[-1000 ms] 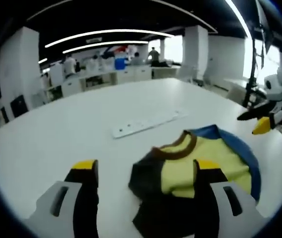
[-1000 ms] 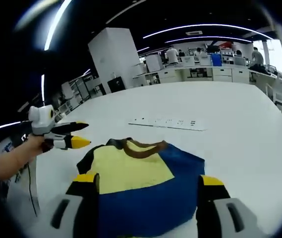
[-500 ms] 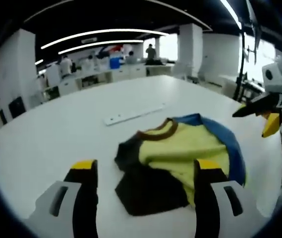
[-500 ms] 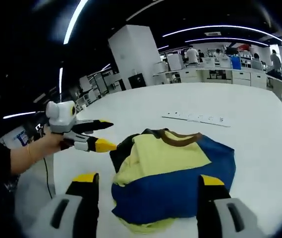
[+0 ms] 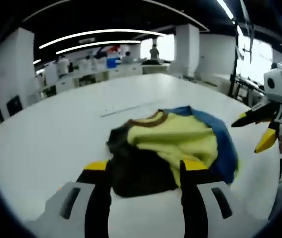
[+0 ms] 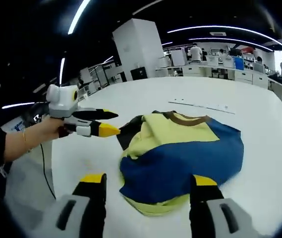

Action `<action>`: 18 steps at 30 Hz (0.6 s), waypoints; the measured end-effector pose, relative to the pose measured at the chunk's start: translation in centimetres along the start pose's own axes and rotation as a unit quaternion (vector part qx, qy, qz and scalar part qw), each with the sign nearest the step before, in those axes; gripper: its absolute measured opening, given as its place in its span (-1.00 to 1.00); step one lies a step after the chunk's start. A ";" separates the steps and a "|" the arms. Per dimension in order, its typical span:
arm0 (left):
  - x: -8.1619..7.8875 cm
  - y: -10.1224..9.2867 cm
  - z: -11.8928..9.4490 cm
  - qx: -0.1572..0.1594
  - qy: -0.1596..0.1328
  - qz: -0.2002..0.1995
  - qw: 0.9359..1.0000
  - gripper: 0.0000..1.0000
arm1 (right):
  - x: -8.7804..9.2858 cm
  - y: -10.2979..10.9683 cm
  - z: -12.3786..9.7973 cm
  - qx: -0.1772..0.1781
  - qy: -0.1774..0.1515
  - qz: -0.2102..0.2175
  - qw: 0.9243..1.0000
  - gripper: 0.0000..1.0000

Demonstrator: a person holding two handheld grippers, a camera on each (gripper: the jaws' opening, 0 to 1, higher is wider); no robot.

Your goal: Fold the garment on the visible template until the final outline fits inside the template.

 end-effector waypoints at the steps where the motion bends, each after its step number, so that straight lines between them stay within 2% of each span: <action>1: 0.1 0.0 0.0 -0.001 0.001 0.001 1.000 -0.03 | 0.1 0.0 0.0 0.001 0.001 -0.002 1.000 0.24; 9: 1.3 -0.8 0.6 0.003 0.016 0.014 1.000 -0.19 | 1.6 0.2 0.6 0.020 -0.004 0.001 1.000 -0.14; 14: 2.1 -1.3 1.1 0.004 0.027 0.017 0.999 -0.29 | 2.3 0.4 1.4 0.026 0.000 -0.003 1.000 -0.30; 16: 2.4 -1.4 1.4 0.003 0.031 0.014 0.999 -0.33 | 2.9 1.0 1.7 0.013 0.015 -0.010 1.000 -0.35; 18: 2.7 -1.4 1.6 0.002 0.033 0.014 0.999 -0.38 | 3.1 1.3 2.0 0.013 0.016 -0.006 1.000 -0.36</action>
Point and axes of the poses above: the point that each gripper's makers call its tool centre point, and the gripper's own axes: z roughly forward along the fingers, y roughly to its left, x roughly out of its underside, the point moved 1 cm from there along -z, roughly backward along the fingers, and after that the axes turned 3 degrees about y, right-handed, at the moved point
